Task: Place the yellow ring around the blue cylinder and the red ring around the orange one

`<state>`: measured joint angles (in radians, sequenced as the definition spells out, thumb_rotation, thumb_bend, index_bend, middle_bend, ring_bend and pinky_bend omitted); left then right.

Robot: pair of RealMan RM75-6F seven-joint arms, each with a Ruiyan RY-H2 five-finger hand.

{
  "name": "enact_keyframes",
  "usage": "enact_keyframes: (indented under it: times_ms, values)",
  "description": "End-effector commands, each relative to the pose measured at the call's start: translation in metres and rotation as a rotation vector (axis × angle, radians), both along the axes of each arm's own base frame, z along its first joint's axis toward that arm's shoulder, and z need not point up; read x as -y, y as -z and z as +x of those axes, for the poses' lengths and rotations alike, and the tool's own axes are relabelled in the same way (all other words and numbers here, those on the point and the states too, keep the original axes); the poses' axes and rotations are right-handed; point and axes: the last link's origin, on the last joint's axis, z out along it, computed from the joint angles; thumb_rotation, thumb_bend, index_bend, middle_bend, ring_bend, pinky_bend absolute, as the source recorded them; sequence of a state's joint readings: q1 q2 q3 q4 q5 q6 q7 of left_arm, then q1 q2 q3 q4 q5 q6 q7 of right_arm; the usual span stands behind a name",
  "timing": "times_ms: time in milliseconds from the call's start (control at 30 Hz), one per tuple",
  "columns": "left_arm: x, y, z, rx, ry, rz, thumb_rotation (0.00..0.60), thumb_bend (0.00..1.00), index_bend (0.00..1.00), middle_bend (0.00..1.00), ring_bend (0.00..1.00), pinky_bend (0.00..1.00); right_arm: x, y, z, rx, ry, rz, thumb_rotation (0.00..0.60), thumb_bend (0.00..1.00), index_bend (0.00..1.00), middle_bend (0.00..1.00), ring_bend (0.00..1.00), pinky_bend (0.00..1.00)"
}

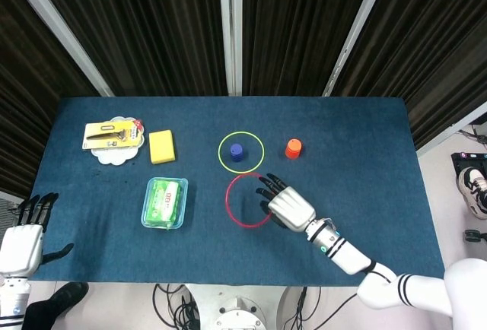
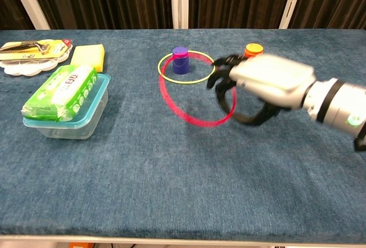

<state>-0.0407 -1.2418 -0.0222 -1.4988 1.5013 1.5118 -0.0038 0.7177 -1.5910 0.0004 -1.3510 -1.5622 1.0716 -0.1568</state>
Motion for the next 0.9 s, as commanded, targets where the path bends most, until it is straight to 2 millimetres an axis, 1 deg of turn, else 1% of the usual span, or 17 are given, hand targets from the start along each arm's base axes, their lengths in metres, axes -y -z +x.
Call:
enact_keyframes:
  times_ms: [33,233,333,400,467,567,833,900]
  values:
    - [-0.001,0.001,0.001,0.000,0.004,-0.003,0.600,0.09,0.06,0.05,0.00,0.00,0.014,-0.029,-0.002,0.017,0.049,-0.065,0.600,0.36,0.65,0.22,0.00,0.00]
    - [-0.004,0.003,0.002,0.000,0.010,-0.013,0.600,0.09,0.06,0.05,0.00,0.00,0.041,-0.068,-0.013,0.005,0.155,-0.135,0.600,0.36,0.65,0.22,0.00,0.00]
    - [-0.004,0.003,0.002,-0.001,0.010,-0.016,0.600,0.09,0.06,0.05,0.00,0.00,0.056,-0.080,-0.021,-0.028,0.214,-0.159,0.600,0.36,0.65,0.22,0.00,0.00]
    - [-0.004,0.004,0.002,-0.001,0.007,-0.018,0.600,0.09,0.06,0.05,0.00,0.00,0.065,-0.084,-0.026,-0.047,0.250,-0.164,0.600,0.36,0.65,0.22,0.00,0.00]
    - [-0.005,0.005,0.002,-0.001,0.004,-0.020,0.600,0.09,0.06,0.05,0.00,0.00,0.074,-0.085,-0.031,-0.065,0.287,-0.167,0.600,0.36,0.65,0.22,0.00,0.00]
    - [-0.005,0.005,0.003,-0.001,0.004,-0.023,0.600,0.09,0.06,0.05,0.00,0.00,0.085,-0.082,-0.035,-0.088,0.330,-0.165,0.600,0.36,0.65,0.22,0.00,0.00]
    - [-0.004,0.004,0.002,-0.006,-0.005,-0.022,0.600,0.09,0.06,0.05,0.00,0.00,0.106,-0.065,-0.038,-0.110,0.393,-0.158,0.600,0.36,0.64,0.21,0.00,0.00]
    - [-0.003,0.004,0.002,-0.006,-0.009,-0.021,0.600,0.09,0.06,0.05,0.00,0.00,0.109,-0.062,-0.037,-0.113,0.401,-0.158,0.600,0.33,0.63,0.21,0.00,0.00]
